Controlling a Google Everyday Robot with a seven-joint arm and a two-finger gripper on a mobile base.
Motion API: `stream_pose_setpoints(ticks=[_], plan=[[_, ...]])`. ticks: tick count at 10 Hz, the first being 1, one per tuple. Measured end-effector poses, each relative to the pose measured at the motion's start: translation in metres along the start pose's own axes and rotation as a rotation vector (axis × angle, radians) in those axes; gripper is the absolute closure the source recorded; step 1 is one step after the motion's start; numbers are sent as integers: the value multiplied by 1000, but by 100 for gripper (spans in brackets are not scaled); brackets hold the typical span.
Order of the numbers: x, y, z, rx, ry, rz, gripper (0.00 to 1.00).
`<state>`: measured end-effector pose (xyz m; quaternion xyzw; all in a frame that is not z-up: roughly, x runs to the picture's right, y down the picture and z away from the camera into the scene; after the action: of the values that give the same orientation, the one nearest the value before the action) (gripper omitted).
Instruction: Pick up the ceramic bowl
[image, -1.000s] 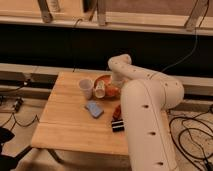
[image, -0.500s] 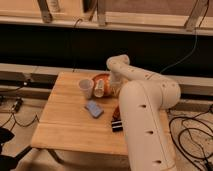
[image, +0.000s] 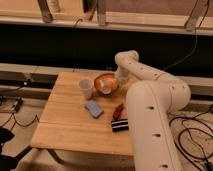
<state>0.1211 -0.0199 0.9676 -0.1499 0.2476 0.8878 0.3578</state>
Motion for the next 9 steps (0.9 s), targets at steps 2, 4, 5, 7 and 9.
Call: stream_pose_setpoints(ticks=[2, 4, 5, 7, 9], plan=[[-23, -15, -24, -40, -45, 70, 100], [-32, -27, -39, -75, -65, 113, 100], [-31, -30, -44, -92, -66, 122, 100], [-25, -29, -54, -130, -64, 127, 100], [-22, -31, -67, -172, -65, 131, 100]])
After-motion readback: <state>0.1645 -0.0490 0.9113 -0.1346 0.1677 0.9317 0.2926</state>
